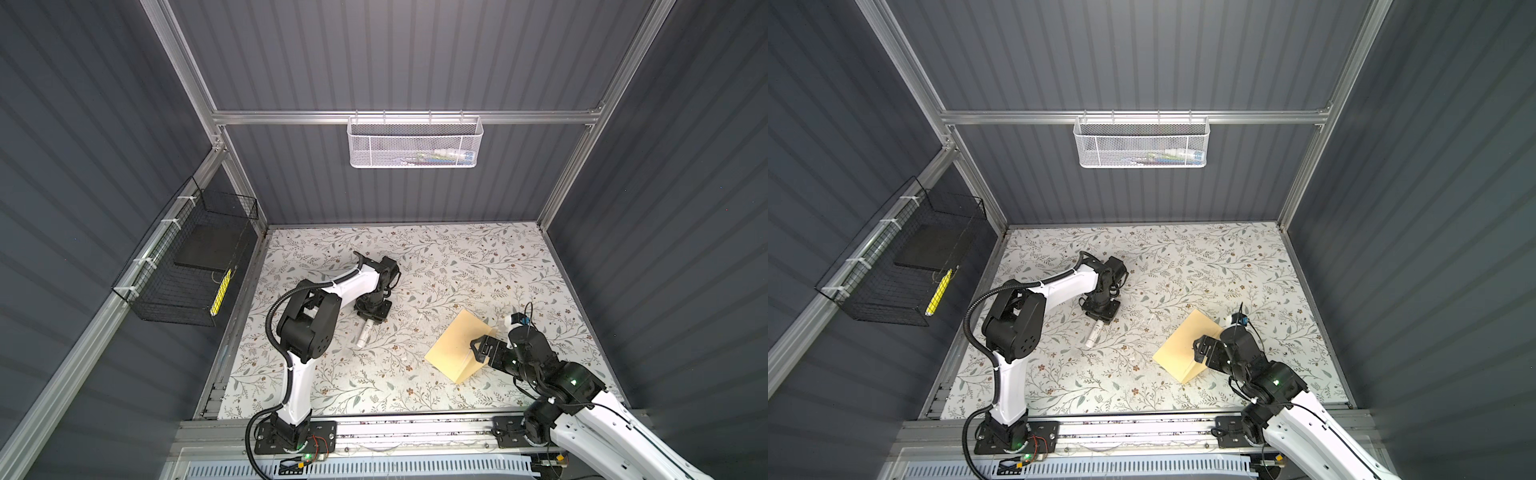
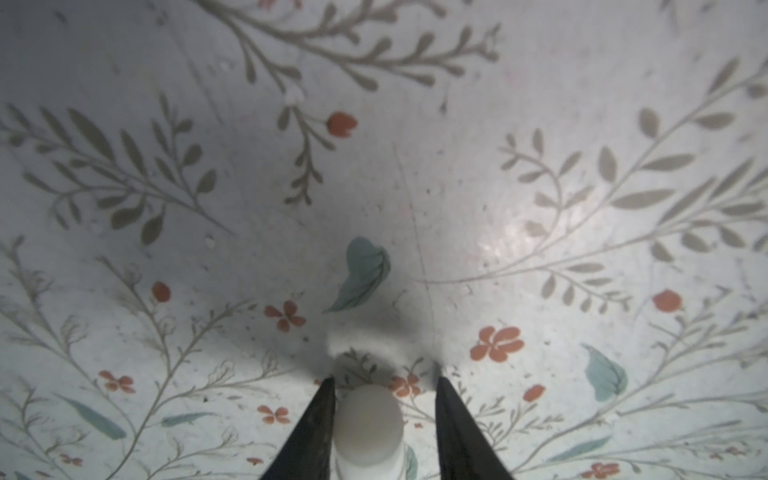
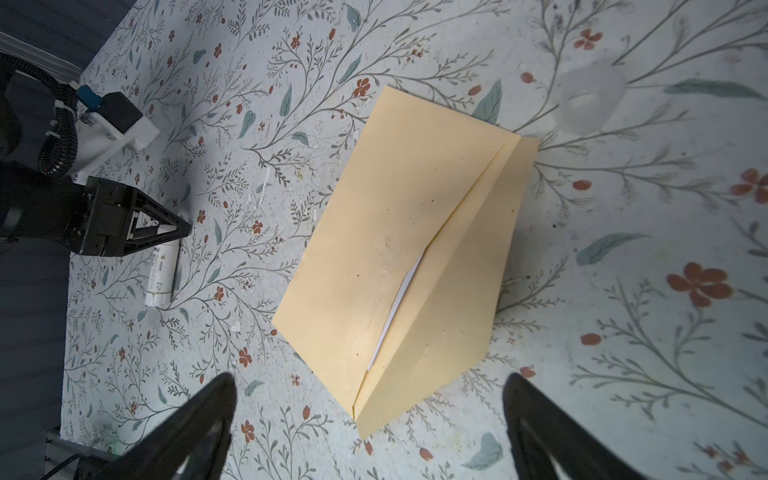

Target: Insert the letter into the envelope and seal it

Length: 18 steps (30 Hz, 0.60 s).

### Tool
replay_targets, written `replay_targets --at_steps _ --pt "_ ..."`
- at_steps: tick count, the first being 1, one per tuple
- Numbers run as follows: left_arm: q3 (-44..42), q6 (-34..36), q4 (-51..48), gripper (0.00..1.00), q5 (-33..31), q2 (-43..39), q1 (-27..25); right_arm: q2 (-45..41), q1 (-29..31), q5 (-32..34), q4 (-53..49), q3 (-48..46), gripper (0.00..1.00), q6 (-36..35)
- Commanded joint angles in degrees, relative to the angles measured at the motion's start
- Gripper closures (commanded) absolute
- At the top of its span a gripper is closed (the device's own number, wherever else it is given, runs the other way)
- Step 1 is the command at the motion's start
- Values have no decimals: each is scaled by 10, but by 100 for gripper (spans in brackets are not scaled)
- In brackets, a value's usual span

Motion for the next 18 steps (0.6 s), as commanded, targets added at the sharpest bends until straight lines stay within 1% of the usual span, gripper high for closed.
replay_targets --at_steps 1,5,8,13,15,18 --pt "-9 -15 17 58 -1 -26 -3 -2 -2 4 -2 -11 1 11" --pt "-5 -21 22 54 -8 -44 -3 -9 -2 27 -19 -13 1 33" --pt "14 -29 32 46 -1 -75 -3 -24 -7 59 -46 -13 1 55" --pt "63 -47 60 43 51 -119 -7 -15 -52 62 -116 0 11 99" --pt "75 -55 79 44 81 -127 -16 -10 -69 53 -118 -7 19 110" --pt "81 -68 120 47 125 -126 -47 15 -104 35 -123 -14 45 117"
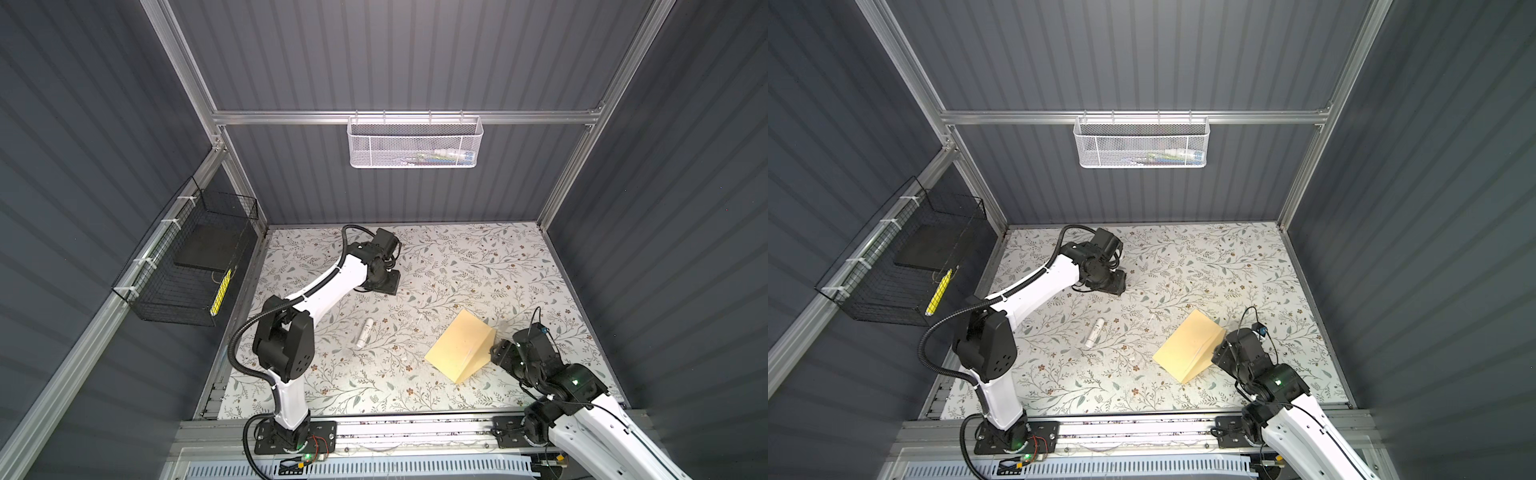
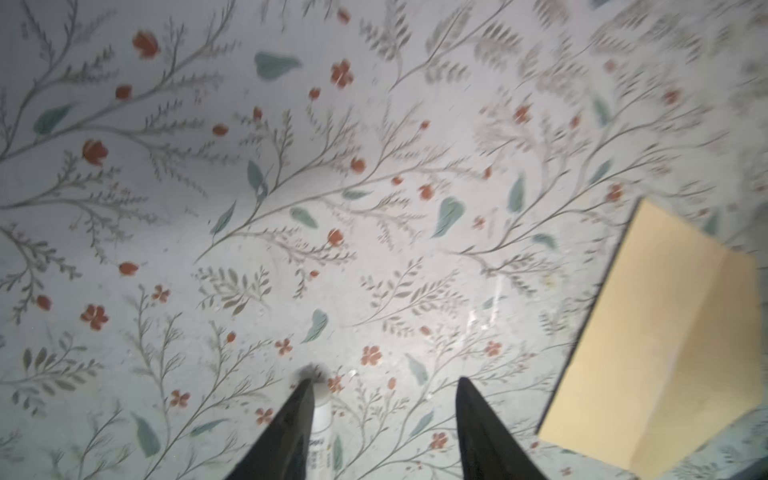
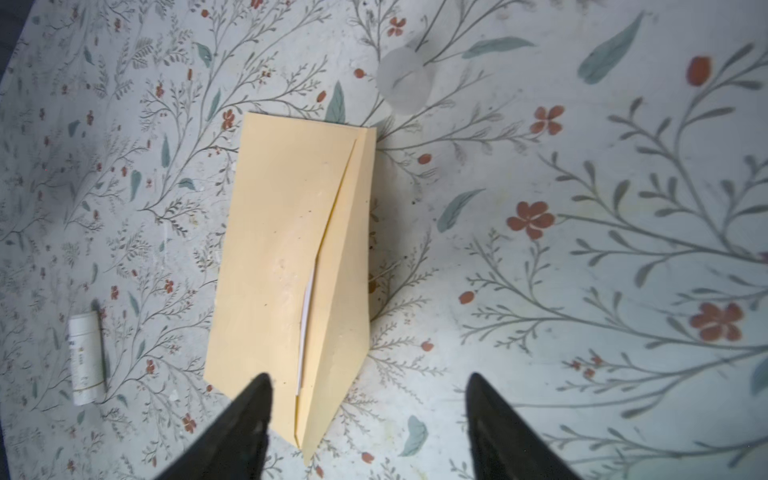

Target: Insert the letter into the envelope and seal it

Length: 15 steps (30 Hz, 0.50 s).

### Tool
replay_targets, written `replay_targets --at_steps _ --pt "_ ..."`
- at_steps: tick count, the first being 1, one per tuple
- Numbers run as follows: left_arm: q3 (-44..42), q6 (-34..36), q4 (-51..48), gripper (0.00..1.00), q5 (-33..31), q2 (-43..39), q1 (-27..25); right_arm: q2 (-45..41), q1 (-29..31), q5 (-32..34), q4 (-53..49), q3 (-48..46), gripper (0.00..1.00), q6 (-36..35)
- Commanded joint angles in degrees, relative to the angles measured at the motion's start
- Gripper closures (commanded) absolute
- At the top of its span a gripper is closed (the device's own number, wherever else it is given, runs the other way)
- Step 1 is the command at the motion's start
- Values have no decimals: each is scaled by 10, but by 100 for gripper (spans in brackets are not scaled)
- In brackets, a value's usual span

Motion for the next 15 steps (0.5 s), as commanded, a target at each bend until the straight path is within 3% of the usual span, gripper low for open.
replay_targets --at_steps 1,4,6,10,15 --pt "11 -24 50 50 72 5 -44 22 -30 -12 -24 -9 54 21" --pt "-11 -45 121 66 119 17 -78 43 -51 -37 8 -26 80 22" --pt "-28 -67 164 78 141 31 -92 58 -58 -42 21 -35 89 22" --pt "-40 -88 213 92 161 75 -113 83 -64 -60 80 -59 94 21" --pt "-33 -90 213 95 154 128 -130 104 -65 -78 168 -80 97 13"
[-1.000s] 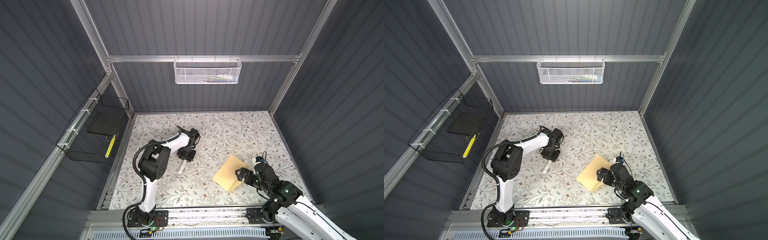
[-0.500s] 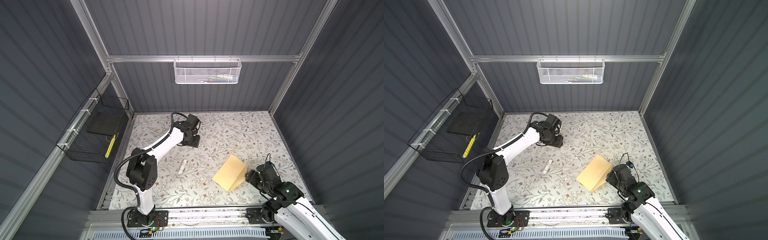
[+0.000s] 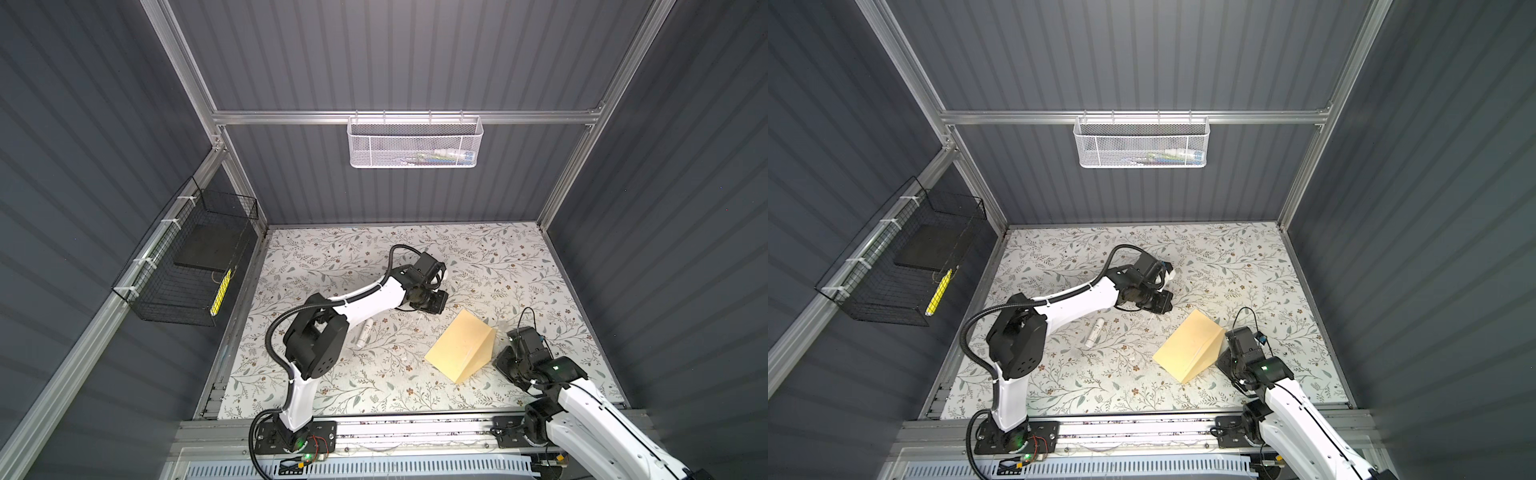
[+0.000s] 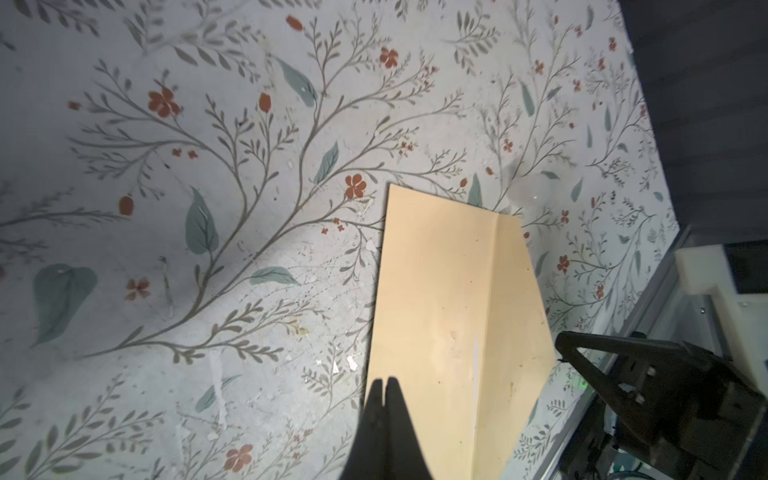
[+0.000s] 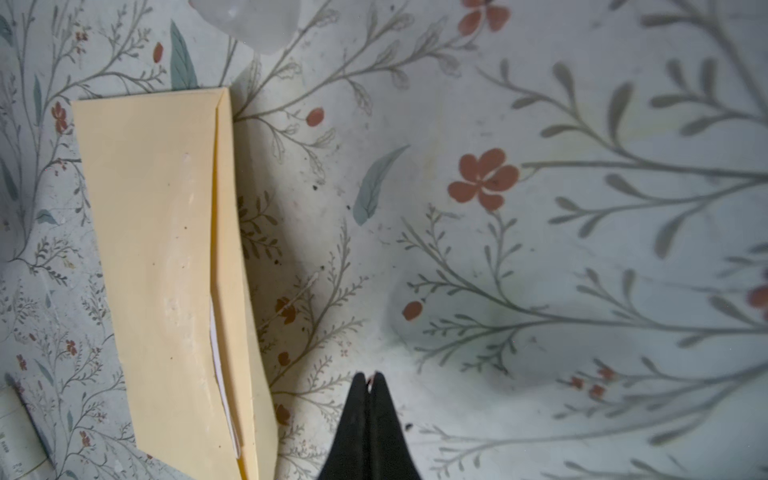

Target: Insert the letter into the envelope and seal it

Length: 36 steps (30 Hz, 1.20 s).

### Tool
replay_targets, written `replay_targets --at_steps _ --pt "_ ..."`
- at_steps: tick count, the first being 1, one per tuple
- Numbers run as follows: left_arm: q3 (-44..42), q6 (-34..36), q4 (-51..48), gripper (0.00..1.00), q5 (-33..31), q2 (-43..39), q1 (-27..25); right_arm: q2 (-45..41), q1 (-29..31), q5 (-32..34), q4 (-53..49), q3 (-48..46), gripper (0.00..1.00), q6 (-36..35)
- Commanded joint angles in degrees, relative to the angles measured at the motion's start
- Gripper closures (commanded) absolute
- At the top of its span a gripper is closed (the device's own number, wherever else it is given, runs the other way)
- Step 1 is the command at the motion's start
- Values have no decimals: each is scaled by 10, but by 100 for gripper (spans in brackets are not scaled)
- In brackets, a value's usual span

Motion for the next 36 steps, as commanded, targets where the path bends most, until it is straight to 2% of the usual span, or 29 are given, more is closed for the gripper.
replay_targets --at_steps 1,11,15,36 --pt "-2 -14 13 95 14 27 -6 14 -2 -21 86 -13 97 -7" --pt "16 4 -12 97 -32 105 -34 54 -2 -62 178 8 98 -18" --pt "17 11 -19 98 -41 122 -40 101 -1 -89 218 25 97 -31" --pt "-10 34 -4 100 -51 129 -46 314 0 -141 347 95 98 -51"
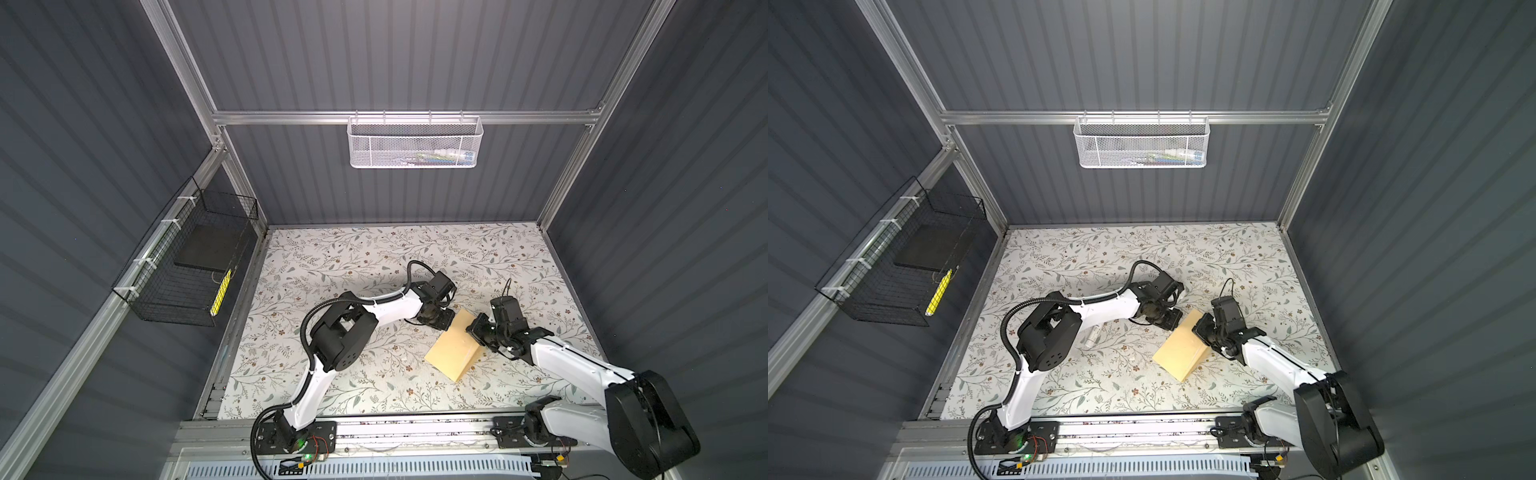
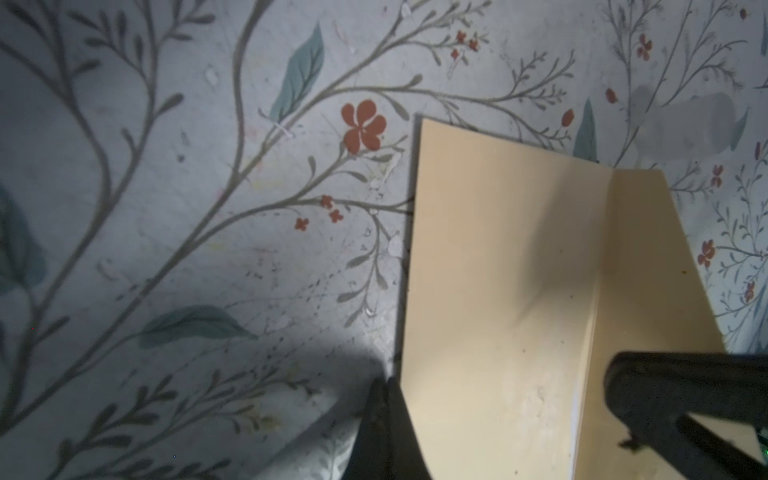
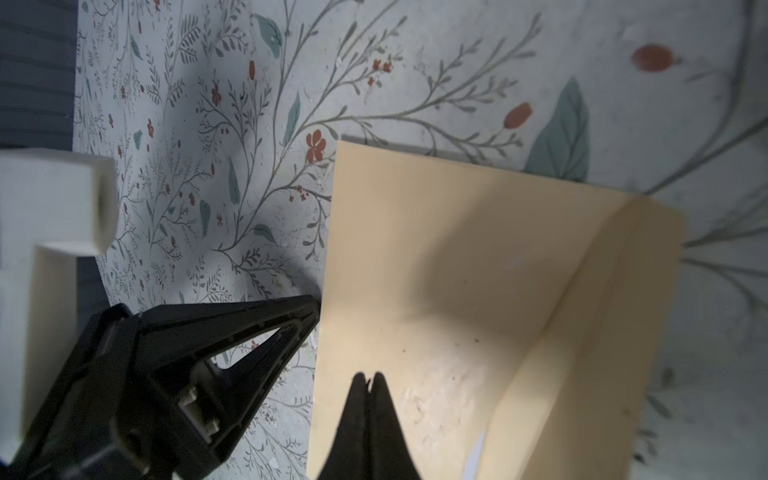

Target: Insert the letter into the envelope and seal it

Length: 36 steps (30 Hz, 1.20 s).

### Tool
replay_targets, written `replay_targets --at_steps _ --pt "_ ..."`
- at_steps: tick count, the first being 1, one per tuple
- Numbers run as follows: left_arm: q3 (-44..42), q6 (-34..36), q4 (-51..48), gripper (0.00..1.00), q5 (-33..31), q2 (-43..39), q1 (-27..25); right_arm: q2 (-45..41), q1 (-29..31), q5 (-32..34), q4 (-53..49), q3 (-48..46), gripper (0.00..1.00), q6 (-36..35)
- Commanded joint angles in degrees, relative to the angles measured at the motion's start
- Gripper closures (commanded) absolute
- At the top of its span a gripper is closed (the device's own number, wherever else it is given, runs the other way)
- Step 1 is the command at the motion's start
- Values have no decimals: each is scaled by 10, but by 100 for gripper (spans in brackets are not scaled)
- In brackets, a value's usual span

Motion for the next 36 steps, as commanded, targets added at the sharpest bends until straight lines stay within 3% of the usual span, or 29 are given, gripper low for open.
replay_targets --at_steps 1,6,10,14,19,23,27,36 --pt "-24 7 -30 100 -13 36 -3 21 0 -12 20 15 100 -9" --pt "-38 7 -25 100 -17 27 -3 -82 0 21 0 2 99 -9" --pt "-40 10 -25 100 -16 26 -3 -172 -12 70 -141 47 91 -34" --pt "-45 7 -22 100 -14 23 -4 -234 -54 94 -296 55 90 -31" --pt "-47 7 -20 100 -13 22 -3 -313 -77 94 -361 -6 94 -19" --pt "-46 7 -19 100 -12 23 -3 -333 -78 56 -307 -69 100 5" --pt "-43 10 -19 100 -9 26 -3 -311 -76 -1 -180 -113 100 22" --pt "-38 11 -15 100 -2 36 -3 -198 -55 -34 -48 -96 100 23"
